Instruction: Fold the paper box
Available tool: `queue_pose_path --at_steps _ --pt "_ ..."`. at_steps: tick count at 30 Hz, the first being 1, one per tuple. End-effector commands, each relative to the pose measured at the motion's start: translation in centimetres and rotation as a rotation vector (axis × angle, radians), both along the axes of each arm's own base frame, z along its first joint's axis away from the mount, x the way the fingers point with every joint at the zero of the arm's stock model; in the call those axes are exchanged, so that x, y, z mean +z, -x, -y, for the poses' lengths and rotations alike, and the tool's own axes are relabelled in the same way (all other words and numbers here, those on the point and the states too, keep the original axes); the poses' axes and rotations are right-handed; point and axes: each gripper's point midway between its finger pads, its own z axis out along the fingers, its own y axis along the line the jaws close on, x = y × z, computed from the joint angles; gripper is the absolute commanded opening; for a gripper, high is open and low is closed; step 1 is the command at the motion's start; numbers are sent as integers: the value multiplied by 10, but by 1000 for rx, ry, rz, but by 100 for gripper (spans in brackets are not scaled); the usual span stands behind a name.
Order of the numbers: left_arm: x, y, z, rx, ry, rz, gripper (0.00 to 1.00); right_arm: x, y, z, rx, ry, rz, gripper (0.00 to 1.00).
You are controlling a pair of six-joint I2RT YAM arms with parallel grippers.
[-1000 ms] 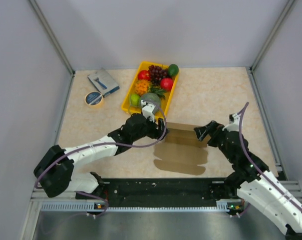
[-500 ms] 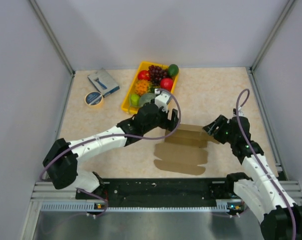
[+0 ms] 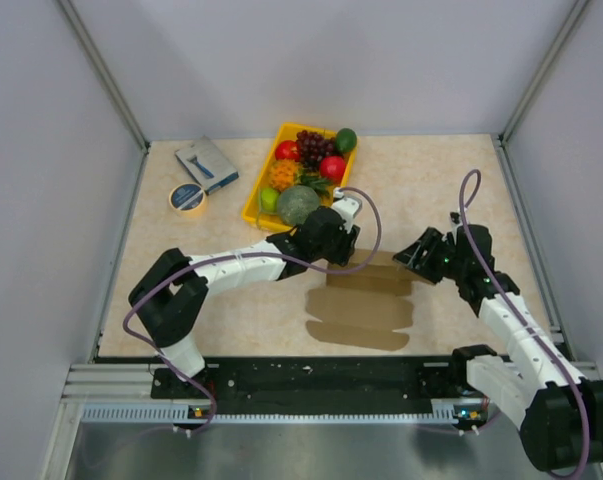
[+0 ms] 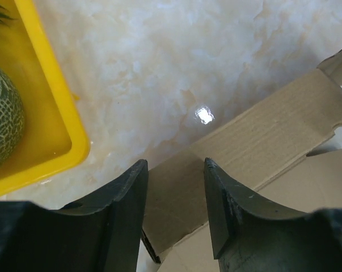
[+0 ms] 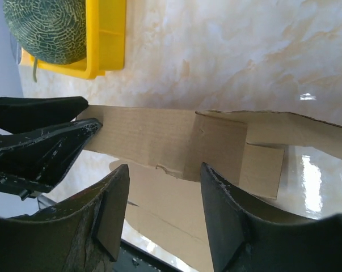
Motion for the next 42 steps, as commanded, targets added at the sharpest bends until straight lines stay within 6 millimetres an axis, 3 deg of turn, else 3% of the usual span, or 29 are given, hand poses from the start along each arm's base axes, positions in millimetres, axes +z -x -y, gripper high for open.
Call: queue_pose_path --at_steps 1,8,16,21,23,26,27,30,32,33,35,36,41,42 --pt "13 -10 0 33 44 68 48 9 -11 -11 1 -97 29 52" --pt "3 -1 -6 38 66 37 46 5 -11 -20 -26 -204 0 48" --pt "-4 7 -10 34 70 17 46 -1 -26 -14 55 -63 94 53" --pt "0 10 -11 34 86 13 45 1 -22 -16 73 -57 93 58" --pt "8 10 -14 51 99 21 47 -1 -20 -16 74 -52 91 59" --pt "34 8 -26 102 125 62 64 -1 -18 -16 80 -50 99 61" --pt "49 7 -33 125 137 87 76 1 -18 -16 86 -53 108 61" --pt "77 12 -55 187 163 128 81 1 -18 -17 87 -57 108 61" --pt "81 15 -70 229 176 154 81 2 -19 -18 85 -63 114 62" --pt "76 23 -83 241 176 158 79 2 -18 -18 87 -71 109 62" --pt "70 29 -88 244 205 165 71 1 -17 -19 88 -72 105 62" --pt "53 37 -95 240 192 152 68 0 -17 -19 85 -74 100 62" --pt "7 43 -90 248 86 162 61 3 -18 -21 90 -85 113 62" --pt "8 45 -82 238 73 174 60 2 -18 -20 89 -84 108 62"
